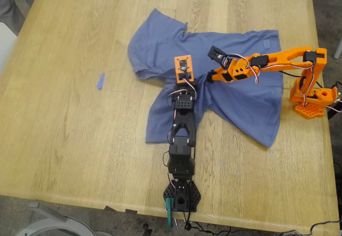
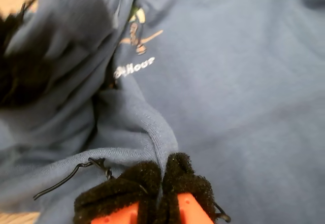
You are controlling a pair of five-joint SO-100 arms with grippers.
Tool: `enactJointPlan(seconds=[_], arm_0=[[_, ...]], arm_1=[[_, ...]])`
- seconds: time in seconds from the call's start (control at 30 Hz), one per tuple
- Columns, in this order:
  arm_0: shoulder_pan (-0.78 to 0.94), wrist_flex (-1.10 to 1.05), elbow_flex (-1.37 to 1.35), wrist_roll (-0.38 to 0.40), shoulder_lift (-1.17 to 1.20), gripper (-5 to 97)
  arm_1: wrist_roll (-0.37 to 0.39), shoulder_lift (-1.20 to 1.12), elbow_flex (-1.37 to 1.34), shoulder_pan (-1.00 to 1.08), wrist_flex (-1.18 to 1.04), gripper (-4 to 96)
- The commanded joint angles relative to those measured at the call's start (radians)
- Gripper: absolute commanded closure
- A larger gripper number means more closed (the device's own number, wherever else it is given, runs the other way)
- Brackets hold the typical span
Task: Fold a T-shirt
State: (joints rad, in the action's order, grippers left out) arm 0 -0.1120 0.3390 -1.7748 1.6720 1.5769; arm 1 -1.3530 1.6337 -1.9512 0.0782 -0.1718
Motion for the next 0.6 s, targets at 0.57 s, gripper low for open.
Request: enactJointPlan(seconds=[0.57], arm_0=[[-0.291, 0.003, 0.267, -0.006, 0.066, 92]], arm_1=[[0.006, 0.133, -0.086, 0.210, 0.109, 91.4]])
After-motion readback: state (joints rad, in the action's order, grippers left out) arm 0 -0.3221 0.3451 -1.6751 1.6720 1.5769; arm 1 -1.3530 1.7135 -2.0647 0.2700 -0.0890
